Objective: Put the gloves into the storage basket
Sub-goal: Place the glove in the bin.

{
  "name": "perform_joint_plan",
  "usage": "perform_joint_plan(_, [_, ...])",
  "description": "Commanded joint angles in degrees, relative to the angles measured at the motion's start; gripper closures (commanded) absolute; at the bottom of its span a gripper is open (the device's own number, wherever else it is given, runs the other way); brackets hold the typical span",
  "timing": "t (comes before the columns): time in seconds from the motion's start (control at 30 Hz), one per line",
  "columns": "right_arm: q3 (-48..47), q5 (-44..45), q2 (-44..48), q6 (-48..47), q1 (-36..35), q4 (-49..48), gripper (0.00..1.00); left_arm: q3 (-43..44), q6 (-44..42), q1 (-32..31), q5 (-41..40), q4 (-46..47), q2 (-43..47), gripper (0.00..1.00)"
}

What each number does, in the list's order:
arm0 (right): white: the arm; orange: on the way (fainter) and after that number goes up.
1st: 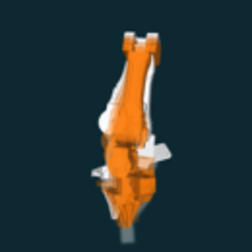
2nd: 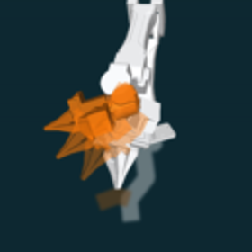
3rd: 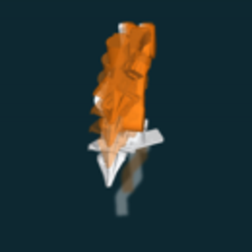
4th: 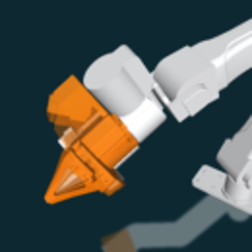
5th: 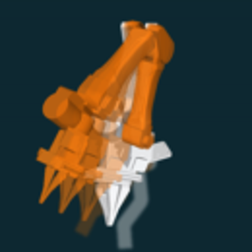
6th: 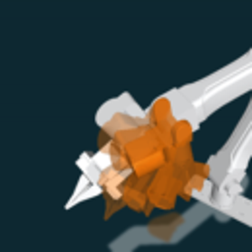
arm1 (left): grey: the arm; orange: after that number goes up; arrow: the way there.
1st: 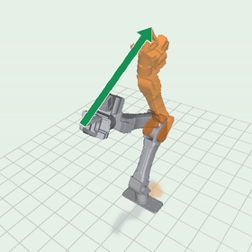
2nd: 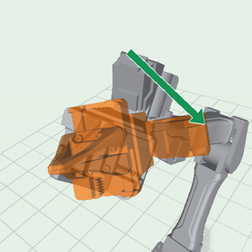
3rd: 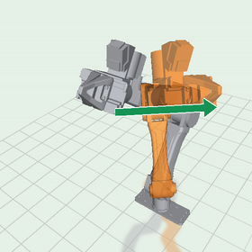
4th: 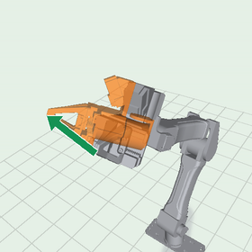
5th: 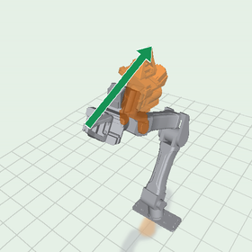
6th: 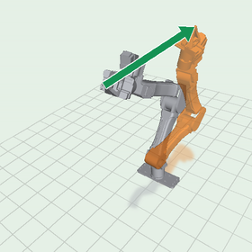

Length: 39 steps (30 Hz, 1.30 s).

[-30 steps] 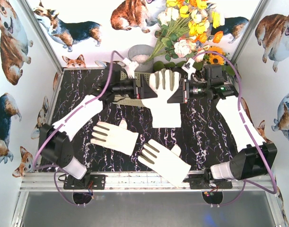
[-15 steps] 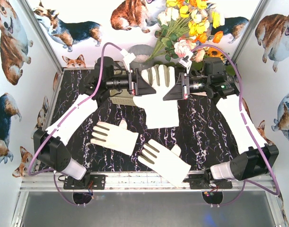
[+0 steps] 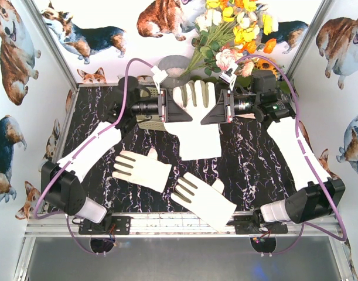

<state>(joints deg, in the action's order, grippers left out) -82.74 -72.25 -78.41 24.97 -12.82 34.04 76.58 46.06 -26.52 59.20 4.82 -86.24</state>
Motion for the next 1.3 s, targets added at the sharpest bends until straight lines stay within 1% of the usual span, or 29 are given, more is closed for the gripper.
perform_joint_plan(0.0, [-3.4,0.59,-0.02,-1.24,-0.36,-2.54,1.0,-5.42,12.86,-0.65,2.39,17.78,3.29,0.27])
perform_joint_plan(0.03, [-3.8,0.99,-0.13,-2.13,-0.36,-1.52,1.0,-6.49,14.58,-0.83,2.15,20.37,3.46,0.31])
perform_joint_plan(0.1, [-5.05,2.04,-0.75,-5.12,-0.53,2.85,1.0,-7.05,15.07,-1.34,1.56,21.08,3.44,0.38])
perform_joint_plan(0.27, [-12.12,7.44,-4.03,-18.56,-2.24,18.83,1.0,-6.08,13.15,-2.3,0.11,18.16,2.92,0.53])
perform_joint_plan(0.37, [-14.92,11.11,-5.86,-23.15,-3.35,24.73,1.0,-5.79,9.83,-2.3,-1.25,13.69,3.16,0.63])
perform_joint_plan(0.47, [-14.96,13.42,-5.91,-23.73,-3.53,24.74,1.0,-5.56,4.31,-2.3,-3.56,5.94,3.72,0.79])
perform_joint_plan(0.53, [-14.59,15.06,-5.24,-23.28,-3.53,23.42,1.0,-6.0,2.87,-2.3,-5.13,3.6,4.27,0.85])
perform_joint_plan(0.63, [-13.98,18.29,-4.29,-22.52,-3.53,21.49,1.0,-6.58,1.36,-2.3,-7.95,0.9,5.0,0.98])
perform_joint_plan(0.67, [-13.82,19.23,-4.1,-22.33,-3.53,20.92,1.0,-6.73,1.17,-2.3,-9.0,0.3,5.21,1.0])
perform_joint_plan(0.73, [-13.55,21.13,-3.95,-21.74,-3.53,20.4,1.0,-7.08,1.2,-2.5,-11.16,-0.21,5.9,1.0])
perform_joint_plan(0.8, [-13.42,23.49,-3.94,-21.25,-3.53,20.22,0.94,-7.53,1.31,-2.8,-12.81,-0.56,6.48,1.0])
perform_joint_plan(0.83, [-13.37,24.84,-3.84,-20.87,-3.54,20.08,0.87,-7.69,1.31,-2.95,-13.78,-1.07,6.78,1.0])
perform_joint_plan(0.9, [-12.97,27.11,-3.56,-19.74,-3.53,19.18,0.68,-8.32,1.73,-3.01,-15.94,-1.84,7.69,1.0])
perform_joint_plan(0.93, [-12.73,27.77,-3.39,-18.8,-3.53,18.28,0.6,-8.56,2.23,-3.01,-17.19,-2.09,8.08,1.0])
perform_joint_plan(1.1, [-10.07,29.04,-1.9,-12.89,-3.48,11.14,0.38,-9.42,4.03,-3.01,-23.09,-4.48,9.34,1.0])
perform_joint_plan(1.17, [-9.45,30.48,-1.2,-10.69,-3.44,8.52,0.24,-9.27,4.67,-2.88,-26.63,-7.14,9.42,1.0])
perform_joint_plan(1.27, [-9.12,33.66,-0.11,-8.55,-3.36,5.82,0.16,-9.57,7.9,-2.22,-30.89,-9.67,9.42,1.0])
